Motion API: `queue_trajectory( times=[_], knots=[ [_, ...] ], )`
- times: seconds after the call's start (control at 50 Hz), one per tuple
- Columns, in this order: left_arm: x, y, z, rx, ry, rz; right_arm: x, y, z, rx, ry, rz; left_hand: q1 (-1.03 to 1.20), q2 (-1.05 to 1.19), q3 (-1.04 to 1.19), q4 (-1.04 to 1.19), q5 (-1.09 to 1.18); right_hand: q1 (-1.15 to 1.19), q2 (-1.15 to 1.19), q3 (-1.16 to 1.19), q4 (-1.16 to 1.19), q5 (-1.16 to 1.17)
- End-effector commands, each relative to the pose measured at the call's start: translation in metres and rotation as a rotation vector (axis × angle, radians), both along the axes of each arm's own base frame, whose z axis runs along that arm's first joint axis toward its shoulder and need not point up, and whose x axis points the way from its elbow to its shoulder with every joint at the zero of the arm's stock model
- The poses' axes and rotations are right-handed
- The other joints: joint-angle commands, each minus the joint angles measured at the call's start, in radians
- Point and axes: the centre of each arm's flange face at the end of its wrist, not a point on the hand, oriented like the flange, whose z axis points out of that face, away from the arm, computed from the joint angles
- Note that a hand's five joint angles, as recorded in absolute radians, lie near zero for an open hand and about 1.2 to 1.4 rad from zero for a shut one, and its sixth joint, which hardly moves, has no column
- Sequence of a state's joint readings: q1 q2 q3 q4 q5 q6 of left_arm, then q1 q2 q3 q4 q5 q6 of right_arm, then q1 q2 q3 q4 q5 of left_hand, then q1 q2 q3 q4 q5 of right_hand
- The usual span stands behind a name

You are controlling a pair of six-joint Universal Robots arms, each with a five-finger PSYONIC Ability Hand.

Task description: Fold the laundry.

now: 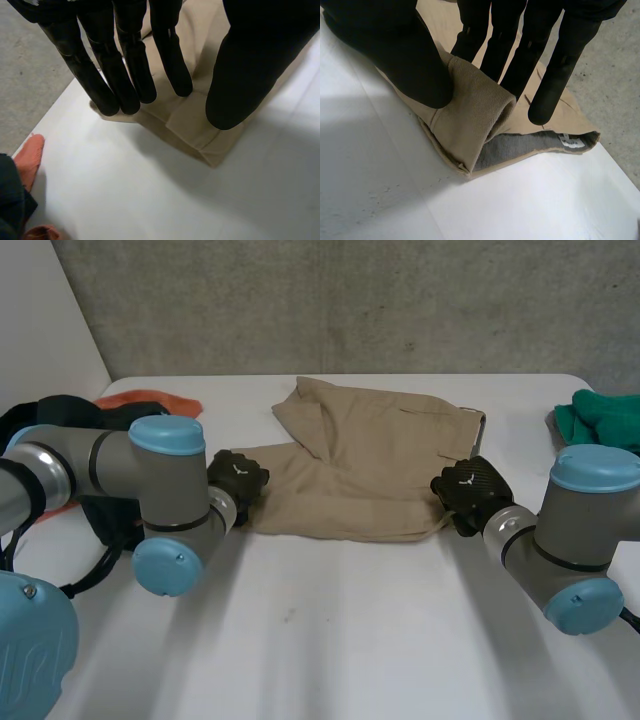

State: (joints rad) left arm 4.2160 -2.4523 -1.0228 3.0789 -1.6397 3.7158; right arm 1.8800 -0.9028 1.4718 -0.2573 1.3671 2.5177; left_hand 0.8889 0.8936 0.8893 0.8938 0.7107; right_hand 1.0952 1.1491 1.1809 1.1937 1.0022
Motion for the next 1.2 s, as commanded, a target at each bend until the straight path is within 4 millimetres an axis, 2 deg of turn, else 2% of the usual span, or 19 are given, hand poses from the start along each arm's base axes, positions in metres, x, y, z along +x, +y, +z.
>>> queue_trajectory(
  times=[0.02, 0.1, 0.28, 0.36, 0.6, 0.66, 0.7, 0.72, 0.86, 0.98, 1.0, 1.06, 1.08, 1.12, 1.14, 1.18, 1.2],
  knots=[
    [0.002, 0.01, 0.001, 0.043, -0.024, -0.014, -0.001, 0.002, 0.0, 0.02, 0.008, -0.015, 0.001, -0.004, 0.0, -0.004, 0.004, 0.301, 0.247, 0.215, 0.203, 0.219],
    [0.008, 0.016, 0.011, 0.054, -0.026, 0.01, -0.002, 0.003, 0.001, 0.034, 0.009, -0.019, -0.141, -0.146, -0.141, -0.146, -0.137, 0.301, 0.247, 0.215, 0.203, 0.219],
    [0.015, 0.029, 0.027, 0.063, -0.001, 0.009, -0.003, 0.005, 0.002, 0.055, 0.012, -0.022, -0.229, -0.234, -0.23, -0.234, -0.226, 0.301, 0.247, 0.215, 0.203, 0.219],
    [0.014, 0.029, 0.023, 0.072, 0.003, 0.001, -0.002, 0.006, 0.002, 0.06, 0.012, -0.02, -0.229, -0.234, -0.23, -0.234, -0.226, 0.301, 0.247, 0.215, 0.203, 0.219],
    [0.01, 0.009, 0.0, 0.081, -0.009, 0.016, -0.002, 0.009, 0.0, 0.065, 0.024, -0.026, -0.162, -0.166, -0.162, -0.167, -0.158, 0.301, 0.247, 0.215, 0.203, 0.219],
    [0.009, 0.005, -0.002, 0.079, -0.006, 0.023, -0.002, 0.008, 0.0, 0.062, 0.025, -0.029, -0.027, -0.032, -0.028, -0.032, -0.024, 0.301, 0.247, 0.215, 0.203, 0.219],
    [0.007, 0.003, 0.0, 0.071, 0.001, 0.021, -0.002, 0.008, 0.001, 0.059, 0.025, -0.032, 0.388, 0.384, 0.388, 0.383, 0.392, 0.301, 0.247, 0.215, 0.203, 0.219],
    [0.007, 0.002, 0.001, 0.067, 0.004, 0.021, -0.002, 0.008, 0.003, 0.056, 0.024, -0.032, 0.506, 0.502, 0.506, 0.501, 0.51, 0.301, 0.247, 0.215, 0.203, 0.219],
    [0.007, 0.007, 0.018, 0.049, 0.04, 0.031, -0.006, 0.009, 0.013, 0.054, 0.023, -0.051, 0.507, 0.503, 0.507, 0.502, 0.511, 0.301, 0.247, 0.215, 0.203, 0.219],
    [0.022, 0.03, 0.05, 0.058, 0.061, 0.035, -0.014, 0.027, 0.032, 0.131, 0.064, -0.043, 0.507, 0.503, 0.507, 0.502, 0.511, 0.301, 0.247, 0.215, 0.203, 0.219],
    [0.028, 0.042, 0.062, 0.06, 0.055, 0.025, -0.017, 0.035, 0.039, 0.164, 0.084, -0.039, 0.507, 0.503, 0.507, 0.502, 0.511, 0.301, 0.247, 0.215, 0.203, 0.219],
    [0.035, 0.063, 0.077, 0.073, 0.03, -0.005, -0.024, 0.049, 0.049, 0.22, 0.133, -0.022, 0.507, 0.503, 0.507, 0.502, 0.511, 0.301, 0.247, 0.215, 0.203, 0.219],
    [0.041, 0.078, 0.083, 0.098, 0.002, -0.028, -0.029, 0.058, 0.056, 0.262, 0.17, -0.003, 0.507, 0.503, 0.507, 0.502, 0.511, 0.301, 0.247, 0.215, 0.203, 0.219],
    [0.047, 0.094, 0.084, 0.133, -0.035, -0.053, -0.035, 0.068, 0.062, 0.306, 0.209, 0.02, 0.507, 0.503, 0.507, 0.502, 0.511, 0.301, 0.247, 0.215, 0.203, 0.219],
    [0.053, 0.111, 0.082, 0.18, -0.078, -0.081, -0.039, 0.079, 0.067, 0.354, 0.253, 0.049, 0.507, 0.503, 0.507, 0.502, 0.511, 0.301, 0.247, 0.215, 0.203, 0.219],
    [0.058, 0.13, 0.077, 0.249, -0.129, -0.117, -0.044, 0.091, 0.07, 0.41, 0.302, 0.08, 0.507, 0.503, 0.507, 0.502, 0.511, 0.301, 0.247, 0.215, 0.203, 0.219],
    [0.061, 0.152, 0.072, 0.328, -0.186, -0.164, -0.05, 0.103, 0.073, 0.469, 0.357, 0.113, 0.507, 0.503, 0.507, 0.502, 0.511, 0.301, 0.247, 0.215, 0.203, 0.219]
  ],
)
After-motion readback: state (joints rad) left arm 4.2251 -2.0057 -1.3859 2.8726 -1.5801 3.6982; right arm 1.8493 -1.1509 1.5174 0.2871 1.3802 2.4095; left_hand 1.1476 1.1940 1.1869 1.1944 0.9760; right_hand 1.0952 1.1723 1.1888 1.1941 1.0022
